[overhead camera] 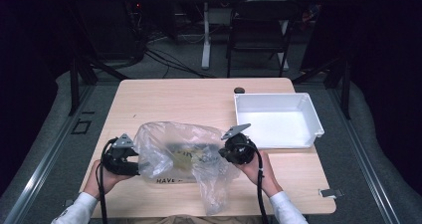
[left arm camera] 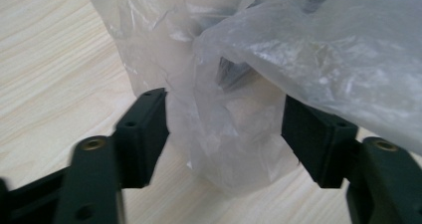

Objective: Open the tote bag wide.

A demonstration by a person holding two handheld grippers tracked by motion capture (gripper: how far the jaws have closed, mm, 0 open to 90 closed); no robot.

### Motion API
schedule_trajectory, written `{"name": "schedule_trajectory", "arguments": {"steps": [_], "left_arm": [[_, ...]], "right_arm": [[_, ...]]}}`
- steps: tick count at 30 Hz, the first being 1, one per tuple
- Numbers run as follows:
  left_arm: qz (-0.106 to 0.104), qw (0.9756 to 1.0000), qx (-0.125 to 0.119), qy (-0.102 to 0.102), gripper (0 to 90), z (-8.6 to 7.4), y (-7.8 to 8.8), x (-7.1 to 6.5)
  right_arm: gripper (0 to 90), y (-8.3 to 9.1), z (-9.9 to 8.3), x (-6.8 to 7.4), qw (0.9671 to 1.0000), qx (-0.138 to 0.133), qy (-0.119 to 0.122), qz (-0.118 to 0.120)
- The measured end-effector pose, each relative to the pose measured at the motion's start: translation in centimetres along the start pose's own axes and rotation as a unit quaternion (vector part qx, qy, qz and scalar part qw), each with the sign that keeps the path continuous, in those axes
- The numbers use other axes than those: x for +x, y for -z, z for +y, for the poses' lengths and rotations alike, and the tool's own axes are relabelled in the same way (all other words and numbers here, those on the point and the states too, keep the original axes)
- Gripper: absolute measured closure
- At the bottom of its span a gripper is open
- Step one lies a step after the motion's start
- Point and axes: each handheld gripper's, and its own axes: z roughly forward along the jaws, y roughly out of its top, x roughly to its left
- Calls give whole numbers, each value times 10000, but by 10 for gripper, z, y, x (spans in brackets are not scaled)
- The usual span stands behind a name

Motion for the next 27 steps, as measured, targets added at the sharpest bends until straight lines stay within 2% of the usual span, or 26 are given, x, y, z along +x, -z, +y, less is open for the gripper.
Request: {"name": "schedule_trajectory", "arguments": {"steps": [2,5,6,8,10,11,12,13,14,16,17,18,19,20,21,22,23,24,25,27], "left_arm": [[51,9999,-73,-48,302,-1,5,-4],[113,9997,-179,-128,305,-1,9,-8],[138,9995,-195,-195,318,-1,12,-9],[227,9981,-423,-391,350,-1,16,-15],[313,9962,-550,-603,481,-1,17,-18],[287,9957,-619,-620,628,-1,17,-19],[292,9956,-602,-661,676,0,17,-19],[267,9960,-589,-619,744,0,15,-18],[267,9960,-589,-619,790,0,15,-18],[234,9965,-551,-577,825,0,12,-15],[215,9971,-494,-533,870,1,9,-13],[244,9973,-478,-507,880,1,7,-12],[244,9973,-478,-507,891,1,7,-12],[243,9975,-459,-474,891,1,5,-11],[253,9978,-436,-420,898,2,4,-11],[253,9978,-436,-420,900,2,4,-11],[230,9983,-371,-385,900,3,3,-10],[246,9987,-308,-316,900,3,1,-10],[299,9987,-300,-277,900,3,0,-10],[301,9989,-262,-235,900,4,-1,-10]], "right_arm": [[900,-2,-2,-3,10000,-10,-32,-76],[900,-3,-3,-6,9998,-35,-86,-193],[900,-2,-4,-7,9997,7,-88,-248],[900,-3,-4,-9,9996,3,-99,-263],[900,-4,-5,-11,9992,16,-124,-380],[871,-4,-6,-13,9990,11,-147,-411],[843,-5,-6,-13,9989,-7,-173,-443],[810,-4,-6,-14,9987,-11,-174,-471],[810,-4,-6,-14,9987,-11,-174,-471],[685,0,-5,-14,9990,-53,-223,-381],[537,9,-2,-11,9993,-179,-218,-245],[466,12,0,-9,9993,-234,-205,-224],[466,12,0,-9,9993,-234,-205,-224],[383,18,2,-5,9995,-237,-194,-114],[276,27,4,5,9996,-275,-56,58],[276,27,4,5,9996,-275,-56,58],[213,30,5,10,9996,-244,-1,138],[110,31,4,26,9991,-112,219,348],[73,31,3,31,9986,-99,323,400],[16,26,2,47,9966,125,581,570]]}}
